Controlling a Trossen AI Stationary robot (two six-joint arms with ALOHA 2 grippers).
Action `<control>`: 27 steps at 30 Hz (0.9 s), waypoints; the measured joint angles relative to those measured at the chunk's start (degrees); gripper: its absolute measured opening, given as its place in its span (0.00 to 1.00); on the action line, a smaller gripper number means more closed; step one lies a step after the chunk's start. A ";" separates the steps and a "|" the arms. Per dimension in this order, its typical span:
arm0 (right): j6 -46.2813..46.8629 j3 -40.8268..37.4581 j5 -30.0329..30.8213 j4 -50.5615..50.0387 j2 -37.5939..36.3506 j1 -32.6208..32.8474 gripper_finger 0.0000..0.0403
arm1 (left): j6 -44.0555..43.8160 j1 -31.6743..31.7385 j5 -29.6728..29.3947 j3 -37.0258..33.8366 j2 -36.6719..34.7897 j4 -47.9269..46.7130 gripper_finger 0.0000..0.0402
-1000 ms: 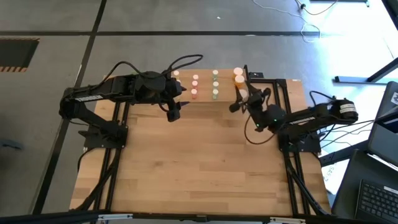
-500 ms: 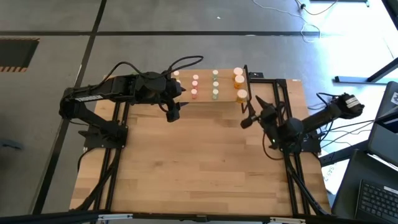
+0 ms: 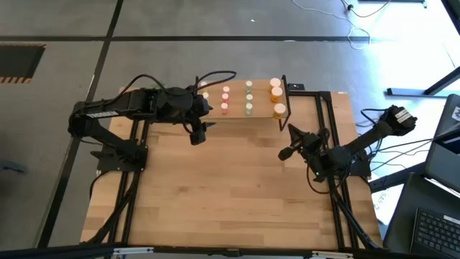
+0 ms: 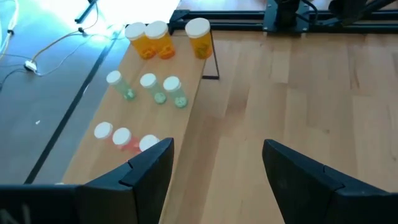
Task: Pick and place medicine bottles onto shelf by color
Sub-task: Put the orange pill bottle on the shelf aligned with the other orange pill bottles
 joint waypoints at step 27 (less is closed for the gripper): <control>45.95 -0.04 -22.24 -44.13 4.05 -17.73 0.00 | -2.84 -1.11 -0.07 0.00 0.00 0.02 0.60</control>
